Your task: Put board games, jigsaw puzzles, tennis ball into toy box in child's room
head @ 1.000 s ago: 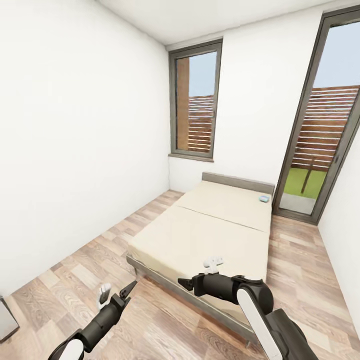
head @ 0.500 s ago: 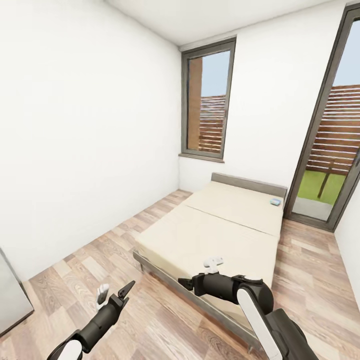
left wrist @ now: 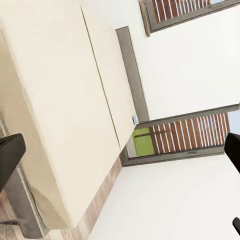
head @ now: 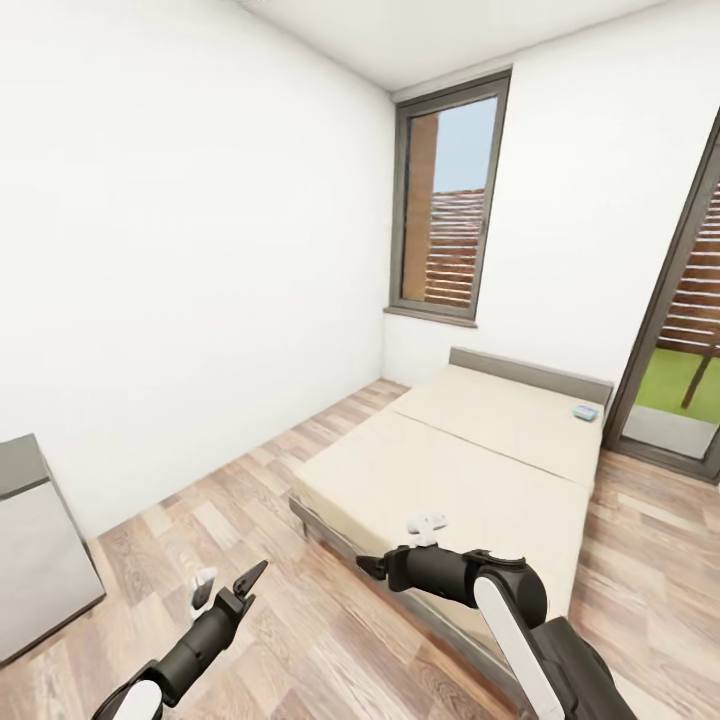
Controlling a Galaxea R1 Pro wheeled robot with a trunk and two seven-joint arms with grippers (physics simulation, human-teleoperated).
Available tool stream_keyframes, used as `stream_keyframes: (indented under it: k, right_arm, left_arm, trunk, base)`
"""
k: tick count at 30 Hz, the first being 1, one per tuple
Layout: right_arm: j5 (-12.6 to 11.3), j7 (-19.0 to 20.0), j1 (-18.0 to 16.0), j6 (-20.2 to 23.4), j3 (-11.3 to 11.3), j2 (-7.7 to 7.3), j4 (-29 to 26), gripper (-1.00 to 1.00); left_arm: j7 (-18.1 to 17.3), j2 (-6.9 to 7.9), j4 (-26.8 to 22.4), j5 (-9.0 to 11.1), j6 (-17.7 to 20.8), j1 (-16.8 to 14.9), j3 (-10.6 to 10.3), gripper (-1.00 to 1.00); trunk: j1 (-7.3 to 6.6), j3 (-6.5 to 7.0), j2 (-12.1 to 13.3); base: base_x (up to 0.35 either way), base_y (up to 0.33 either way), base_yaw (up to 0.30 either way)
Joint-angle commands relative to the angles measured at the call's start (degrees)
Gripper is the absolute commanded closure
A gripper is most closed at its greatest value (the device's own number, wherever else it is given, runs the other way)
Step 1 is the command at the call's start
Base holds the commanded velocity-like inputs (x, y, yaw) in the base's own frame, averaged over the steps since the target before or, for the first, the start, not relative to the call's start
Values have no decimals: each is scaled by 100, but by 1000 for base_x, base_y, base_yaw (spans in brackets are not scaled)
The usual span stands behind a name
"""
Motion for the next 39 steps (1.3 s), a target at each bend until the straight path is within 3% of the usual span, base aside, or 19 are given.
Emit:
stream_keyframes:
  k: [1, 19, 28, 39]
  right_arm:
    - [40, 40, -1, 17, 1, -4, -4, -100]
    - [89, 39, -2, 17, 7, -6, -7, -100]
    - [92, 39, -2, 18, 8, -6, -8, -100]
    - [92, 39, -2, 16, 8, -6, -7, -100]
  left_arm:
    - [-6, -1, 3, 49, 52, -3, 8, -100]
    - [1, -3, 3, 28, 52, -2, 5, -100]
    - [2, -3, 3, 26, 52, -2, 3, -100]
    - [2, -3, 7, 24, 52, -2, 2, -100]
  trunk:
    - [2, -2, -4]
    - [2, -2, -4]
    - [2, -2, -4]
    - [2, -2, -4]
  base:
    - [-1, -6, 261]
    - [0, -8, 285]
    - [0, -206, 259]
    - [0, -270, 82]
